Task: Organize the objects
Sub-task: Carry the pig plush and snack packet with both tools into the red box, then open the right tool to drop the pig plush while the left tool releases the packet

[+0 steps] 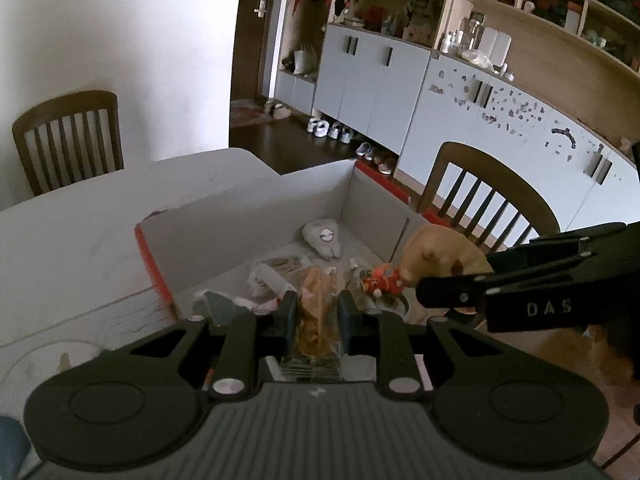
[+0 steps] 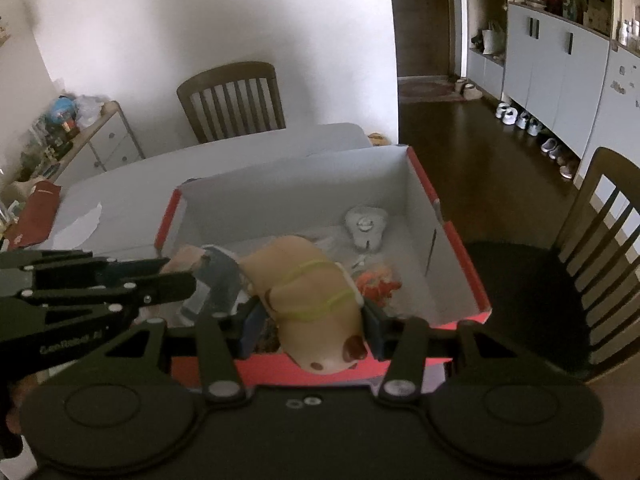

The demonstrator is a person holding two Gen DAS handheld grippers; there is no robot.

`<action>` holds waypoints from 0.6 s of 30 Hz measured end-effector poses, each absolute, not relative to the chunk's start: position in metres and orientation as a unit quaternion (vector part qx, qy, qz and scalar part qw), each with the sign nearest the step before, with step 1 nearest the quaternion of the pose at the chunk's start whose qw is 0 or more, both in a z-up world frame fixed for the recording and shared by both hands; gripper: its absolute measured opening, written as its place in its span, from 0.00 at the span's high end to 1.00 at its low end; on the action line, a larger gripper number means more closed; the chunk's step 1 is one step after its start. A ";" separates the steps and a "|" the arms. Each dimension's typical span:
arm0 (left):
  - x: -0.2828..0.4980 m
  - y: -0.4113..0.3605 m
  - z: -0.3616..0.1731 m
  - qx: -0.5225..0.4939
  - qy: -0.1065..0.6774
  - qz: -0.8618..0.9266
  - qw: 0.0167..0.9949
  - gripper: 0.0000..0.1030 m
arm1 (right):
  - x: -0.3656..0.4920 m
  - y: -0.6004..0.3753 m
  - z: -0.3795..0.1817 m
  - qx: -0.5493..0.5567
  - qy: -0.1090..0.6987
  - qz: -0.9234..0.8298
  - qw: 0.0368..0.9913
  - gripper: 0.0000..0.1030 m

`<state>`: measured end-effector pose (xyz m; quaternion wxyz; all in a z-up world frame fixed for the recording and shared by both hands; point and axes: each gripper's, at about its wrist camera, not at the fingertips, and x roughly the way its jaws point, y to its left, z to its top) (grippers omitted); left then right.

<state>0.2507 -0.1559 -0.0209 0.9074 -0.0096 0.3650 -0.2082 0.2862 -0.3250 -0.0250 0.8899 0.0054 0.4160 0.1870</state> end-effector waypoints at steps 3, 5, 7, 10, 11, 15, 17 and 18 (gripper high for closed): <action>0.264 -0.162 -0.027 -0.003 0.376 -0.202 0.904 0.80 | 0.297 -0.321 -0.029 0.002 0.417 0.191 0.889 0.51; 0.272 -0.165 -0.031 0.001 0.382 -0.196 0.903 0.80 | 0.303 -0.318 -0.031 -0.006 0.419 0.194 0.887 0.51; 0.282 -0.165 -0.035 0.003 0.387 -0.190 0.902 0.80 | 0.309 -0.313 -0.036 -0.015 0.423 0.199 0.884 0.51; 0.297 -0.165 -0.039 0.006 0.391 -0.181 0.902 0.80 | 0.316 -0.307 -0.044 -0.030 0.429 0.206 0.879 0.51; 0.302 -0.165 -0.040 0.006 0.394 -0.179 0.902 0.80 | 0.317 -0.304 -0.046 -0.034 0.432 0.206 0.877 0.51; 0.322 -0.166 -0.047 0.012 0.404 -0.169 0.899 0.80 | 0.325 -0.297 -0.057 -0.046 0.444 0.212 0.869 0.51; 0.331 -0.169 -0.052 0.023 0.412 -0.164 0.896 0.80 | 0.328 -0.294 -0.062 -0.051 0.451 0.219 0.864 0.51; 0.334 -0.170 -0.054 0.026 0.415 -0.163 0.895 0.80 | 0.329 -0.293 -0.064 -0.055 0.453 0.221 0.862 0.51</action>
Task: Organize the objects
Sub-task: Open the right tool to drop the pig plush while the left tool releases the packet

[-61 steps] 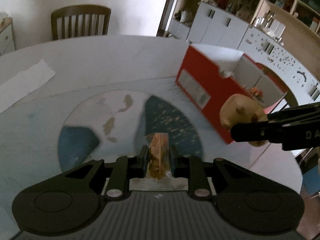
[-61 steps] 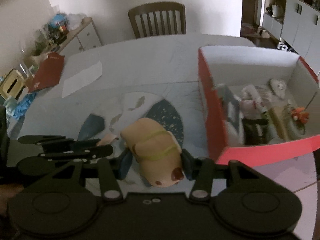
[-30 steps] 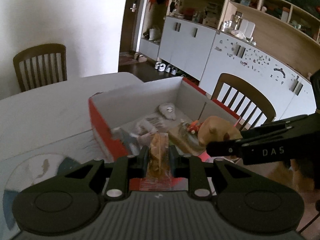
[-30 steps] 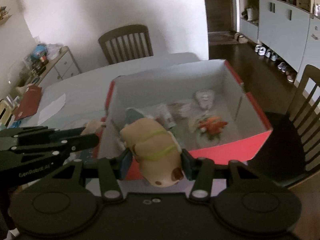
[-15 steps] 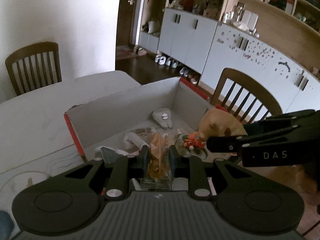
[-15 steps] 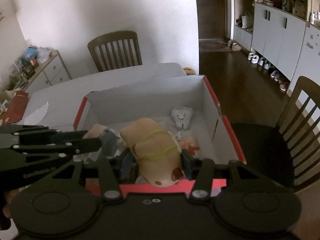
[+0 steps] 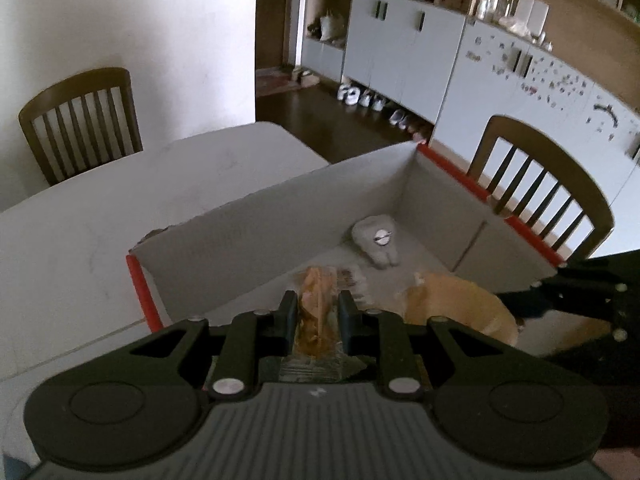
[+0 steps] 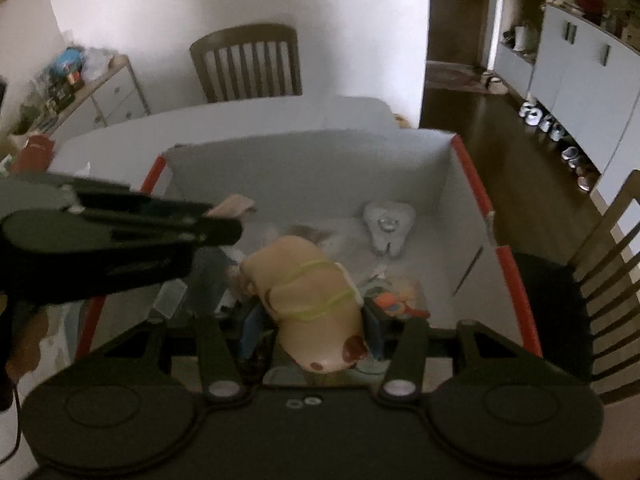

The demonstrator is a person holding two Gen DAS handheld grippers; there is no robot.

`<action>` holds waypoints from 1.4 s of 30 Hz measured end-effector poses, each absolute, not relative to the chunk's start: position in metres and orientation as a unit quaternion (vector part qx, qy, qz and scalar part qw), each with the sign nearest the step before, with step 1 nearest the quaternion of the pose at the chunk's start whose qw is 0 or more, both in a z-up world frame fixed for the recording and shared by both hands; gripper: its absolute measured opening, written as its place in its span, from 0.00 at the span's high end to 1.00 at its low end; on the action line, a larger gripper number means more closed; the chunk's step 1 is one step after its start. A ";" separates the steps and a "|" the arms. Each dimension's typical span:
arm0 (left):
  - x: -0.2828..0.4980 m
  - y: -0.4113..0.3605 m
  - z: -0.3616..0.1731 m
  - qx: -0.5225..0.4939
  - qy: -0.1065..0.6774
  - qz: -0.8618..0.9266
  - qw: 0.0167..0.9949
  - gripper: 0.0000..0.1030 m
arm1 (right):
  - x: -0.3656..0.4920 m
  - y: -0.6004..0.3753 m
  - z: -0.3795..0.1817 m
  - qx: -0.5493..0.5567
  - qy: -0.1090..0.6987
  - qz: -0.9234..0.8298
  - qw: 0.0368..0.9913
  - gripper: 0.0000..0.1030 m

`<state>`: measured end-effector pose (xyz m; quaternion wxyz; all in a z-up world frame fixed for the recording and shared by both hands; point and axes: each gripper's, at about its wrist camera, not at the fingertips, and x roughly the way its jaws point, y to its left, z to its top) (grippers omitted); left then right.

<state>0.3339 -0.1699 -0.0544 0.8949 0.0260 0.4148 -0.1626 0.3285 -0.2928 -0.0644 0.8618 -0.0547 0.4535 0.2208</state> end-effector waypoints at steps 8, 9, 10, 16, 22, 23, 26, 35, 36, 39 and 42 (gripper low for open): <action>0.356 -0.183 -0.072 0.043 0.445 -0.160 0.880 0.80 | 0.337 -0.288 -0.081 -0.071 0.473 0.228 0.848 0.51; 0.358 -0.185 -0.073 0.046 0.448 -0.161 0.878 0.80 | 0.338 -0.288 -0.082 -0.072 0.474 0.229 0.847 0.51; 0.360 -0.186 -0.076 0.047 0.452 -0.162 0.876 0.80 | 0.338 -0.288 -0.084 -0.074 0.476 0.230 0.846 0.51; 0.367 -0.192 -0.086 0.060 0.474 -0.170 0.862 0.80 | 0.340 -0.286 -0.088 -0.086 0.478 0.241 0.840 0.49; 0.372 -0.193 -0.094 0.061 0.495 -0.175 0.849 0.80 | 0.340 -0.284 -0.089 -0.096 0.476 0.241 0.840 0.47; 0.373 -0.193 -0.094 0.062 0.496 -0.176 0.848 0.80 | 0.341 -0.283 -0.089 -0.095 0.476 0.241 0.840 0.47; 0.374 -0.191 -0.097 0.059 0.504 -0.175 0.843 0.80 | 0.343 -0.283 -0.089 -0.091 0.479 0.239 0.840 0.47; 0.366 -0.180 -0.094 0.039 0.505 -0.167 0.846 0.79 | 0.336 -0.293 -0.087 -0.085 0.470 0.235 0.846 0.39; 0.366 -0.178 -0.092 0.035 0.503 -0.167 0.847 0.75 | 0.335 -0.294 -0.086 -0.083 0.469 0.234 0.847 0.38; 0.362 -0.173 -0.088 0.021 0.497 -0.169 0.851 0.59 | 0.331 -0.298 -0.082 -0.078 0.466 0.227 0.851 0.38; 0.355 -0.170 -0.081 0.012 0.480 -0.177 0.859 0.44 | 0.328 -0.303 -0.078 -0.071 0.462 0.222 0.856 0.37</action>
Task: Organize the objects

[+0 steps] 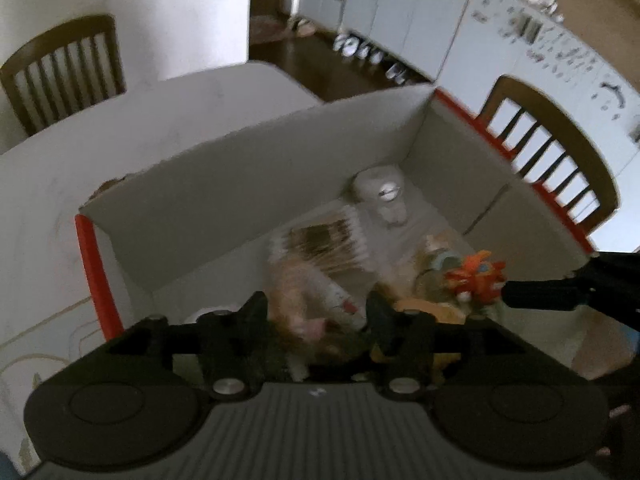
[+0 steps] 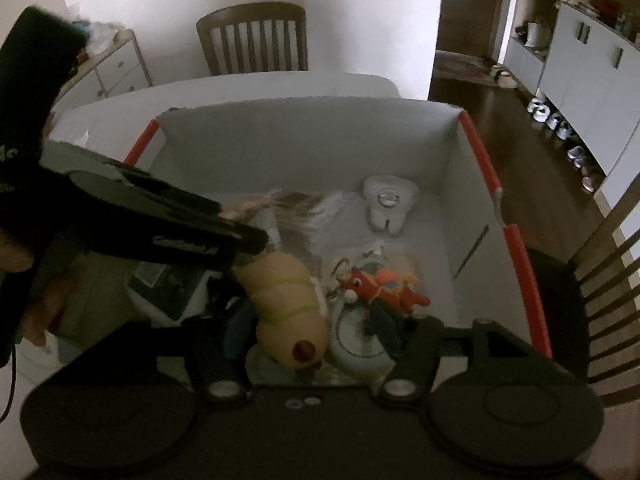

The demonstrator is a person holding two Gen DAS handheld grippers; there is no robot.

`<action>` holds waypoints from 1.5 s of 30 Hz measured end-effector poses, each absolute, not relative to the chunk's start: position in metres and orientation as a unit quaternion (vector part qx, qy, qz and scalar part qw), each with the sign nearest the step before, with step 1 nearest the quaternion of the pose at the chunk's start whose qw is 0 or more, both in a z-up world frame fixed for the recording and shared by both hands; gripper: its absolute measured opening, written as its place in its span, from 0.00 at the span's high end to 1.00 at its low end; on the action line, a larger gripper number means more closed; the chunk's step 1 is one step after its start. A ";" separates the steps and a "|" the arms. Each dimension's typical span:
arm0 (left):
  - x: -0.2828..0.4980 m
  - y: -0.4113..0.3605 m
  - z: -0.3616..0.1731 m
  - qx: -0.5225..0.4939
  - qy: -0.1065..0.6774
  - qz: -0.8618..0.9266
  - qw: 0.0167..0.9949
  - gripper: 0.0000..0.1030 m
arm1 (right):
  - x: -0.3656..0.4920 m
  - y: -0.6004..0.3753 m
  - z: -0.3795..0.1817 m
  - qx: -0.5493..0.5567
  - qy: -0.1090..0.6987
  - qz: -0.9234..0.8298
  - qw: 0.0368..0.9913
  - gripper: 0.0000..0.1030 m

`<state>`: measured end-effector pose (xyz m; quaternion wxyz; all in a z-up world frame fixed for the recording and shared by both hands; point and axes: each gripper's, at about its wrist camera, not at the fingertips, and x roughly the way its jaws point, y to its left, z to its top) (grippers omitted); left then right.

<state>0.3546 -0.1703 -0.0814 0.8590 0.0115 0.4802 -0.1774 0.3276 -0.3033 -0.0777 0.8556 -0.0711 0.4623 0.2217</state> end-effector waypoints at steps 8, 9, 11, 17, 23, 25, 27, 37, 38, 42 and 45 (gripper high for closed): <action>0.330 -0.167 -0.065 0.005 0.449 -0.184 0.874 0.42 | 0.311 -0.311 -0.061 -0.055 0.445 0.214 0.868 0.32; 0.327 -0.165 -0.062 0.004 0.445 -0.184 0.876 0.42 | 0.308 -0.311 -0.059 -0.053 0.442 0.213 0.870 0.32; 0.320 -0.160 -0.055 0.001 0.436 -0.183 0.881 0.42 | 0.303 -0.311 -0.054 -0.050 0.437 0.211 0.873 0.31; 0.296 -0.141 -0.036 -0.010 0.413 -0.191 0.890 0.42 | 0.287 -0.310 -0.039 -0.029 0.423 0.199 0.883 0.28; 0.272 -0.123 -0.021 -0.018 0.395 -0.203 0.896 0.36 | 0.269 -0.304 -0.024 -0.018 0.408 0.190 0.893 0.26; 0.264 -0.116 -0.016 -0.019 0.387 -0.208 0.898 0.35 | 0.262 -0.301 -0.020 -0.016 0.401 0.191 0.896 0.25; 0.257 -0.111 -0.013 -0.016 0.381 -0.213 0.900 0.34 | 0.256 -0.298 -0.016 -0.013 0.393 0.187 0.900 0.24; 0.226 -0.080 -0.003 -0.014 0.368 -0.228 0.901 0.24 | 0.227 -0.286 -0.004 0.009 0.367 0.166 0.915 0.19; 0.224 -0.078 -0.002 -0.014 0.367 -0.230 0.901 0.24 | 0.224 -0.285 -0.003 0.011 0.365 0.166 0.916 0.17; 0.218 -0.071 0.000 -0.008 0.360 -0.229 0.904 0.15 | 0.216 -0.282 -0.001 0.023 0.353 0.165 0.920 0.15; 0.214 -0.065 -0.001 -0.006 0.356 -0.229 0.906 0.15 | 0.210 -0.281 0.000 0.035 0.348 0.161 0.923 0.13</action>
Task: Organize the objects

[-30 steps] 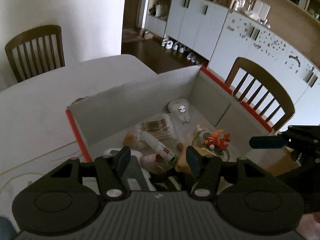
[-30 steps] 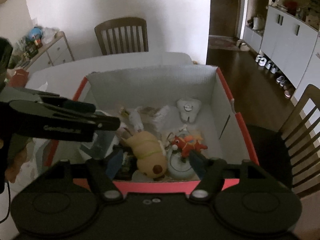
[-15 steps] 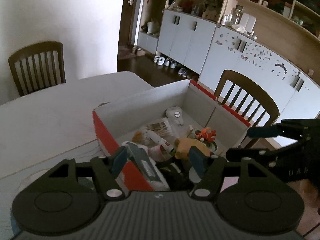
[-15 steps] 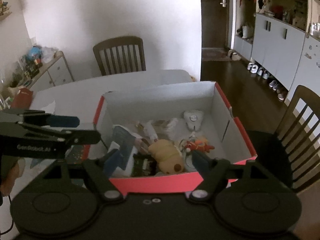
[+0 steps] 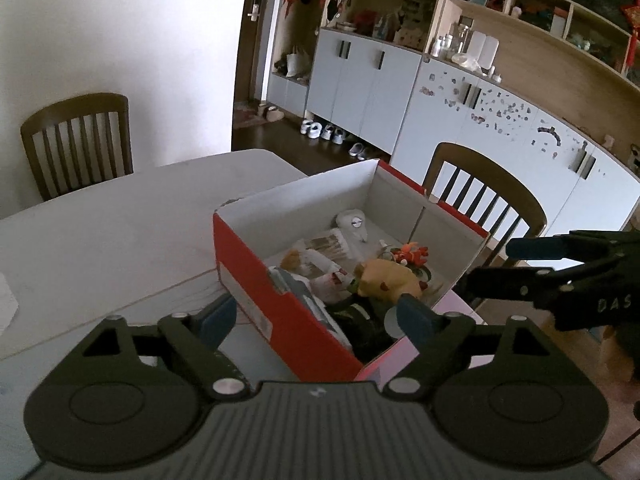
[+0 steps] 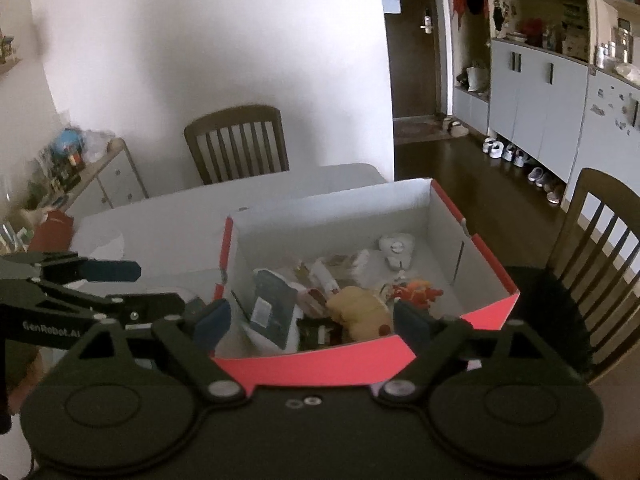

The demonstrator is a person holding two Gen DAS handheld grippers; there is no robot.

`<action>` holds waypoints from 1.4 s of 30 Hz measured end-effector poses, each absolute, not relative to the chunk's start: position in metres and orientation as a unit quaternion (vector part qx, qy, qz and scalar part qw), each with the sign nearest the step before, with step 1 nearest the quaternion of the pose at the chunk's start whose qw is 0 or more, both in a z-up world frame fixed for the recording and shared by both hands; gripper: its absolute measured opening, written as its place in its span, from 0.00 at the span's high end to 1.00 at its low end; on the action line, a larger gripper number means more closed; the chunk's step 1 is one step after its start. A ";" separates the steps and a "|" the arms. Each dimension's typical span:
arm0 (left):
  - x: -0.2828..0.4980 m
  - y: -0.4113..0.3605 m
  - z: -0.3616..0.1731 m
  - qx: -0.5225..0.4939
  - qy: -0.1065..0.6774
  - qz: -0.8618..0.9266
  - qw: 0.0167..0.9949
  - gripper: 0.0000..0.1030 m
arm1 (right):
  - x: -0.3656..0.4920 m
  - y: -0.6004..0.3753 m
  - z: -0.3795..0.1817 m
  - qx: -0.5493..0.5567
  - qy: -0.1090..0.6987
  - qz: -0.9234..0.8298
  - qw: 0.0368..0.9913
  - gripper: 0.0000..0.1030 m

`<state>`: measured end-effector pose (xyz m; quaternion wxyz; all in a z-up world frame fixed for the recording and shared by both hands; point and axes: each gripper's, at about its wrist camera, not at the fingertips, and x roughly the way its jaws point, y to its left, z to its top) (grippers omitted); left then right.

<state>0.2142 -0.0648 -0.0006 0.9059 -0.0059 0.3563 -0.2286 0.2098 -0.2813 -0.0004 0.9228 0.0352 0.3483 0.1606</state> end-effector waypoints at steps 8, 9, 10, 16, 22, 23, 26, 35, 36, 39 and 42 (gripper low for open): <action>0.207 -0.053 0.001 -0.006 0.349 -0.219 0.911 0.00 | 0.199 -0.274 0.002 0.035 0.337 0.154 0.928 0.10; 0.206 -0.052 0.001 -0.007 0.350 -0.219 0.911 0.00 | 0.199 -0.273 0.001 0.033 0.337 0.153 0.928 0.10; 0.206 -0.051 0.001 -0.009 0.350 -0.220 0.910 0.00 | 0.198 -0.273 0.001 0.035 0.338 0.153 0.928 0.10; 0.197 -0.054 0.001 0.011 0.347 -0.214 0.913 0.00 | 0.192 -0.275 -0.001 0.037 0.341 0.149 0.928 0.10; 0.192 -0.062 -0.001 0.026 0.342 -0.213 0.915 0.00 | 0.188 -0.280 -0.004 0.039 0.346 0.144 0.927 0.10; 0.191 -0.063 -0.001 0.030 0.341 -0.212 0.915 0.00 | 0.187 -0.281 -0.005 0.040 0.346 0.143 0.926 0.10; 0.189 -0.068 -0.001 0.030 0.338 -0.222 0.914 0.00 | 0.186 -0.282 -0.005 0.040 0.347 0.141 0.927 0.10; 0.188 -0.086 -0.001 0.044 0.321 -0.234 0.917 0.00 | 0.183 -0.290 -0.005 0.046 0.344 0.131 0.929 0.10; 0.188 -0.087 -0.001 0.047 0.321 -0.236 0.916 0.00 | 0.183 -0.291 -0.005 0.047 0.344 0.130 0.929 0.10; 0.188 -0.092 -0.002 0.049 0.319 -0.239 0.916 0.00 | 0.182 -0.294 -0.005 0.048 0.345 0.128 0.929 0.10; 0.188 -0.096 -0.002 0.048 0.315 -0.241 0.917 0.00 | 0.181 -0.296 -0.005 0.051 0.345 0.125 0.929 0.10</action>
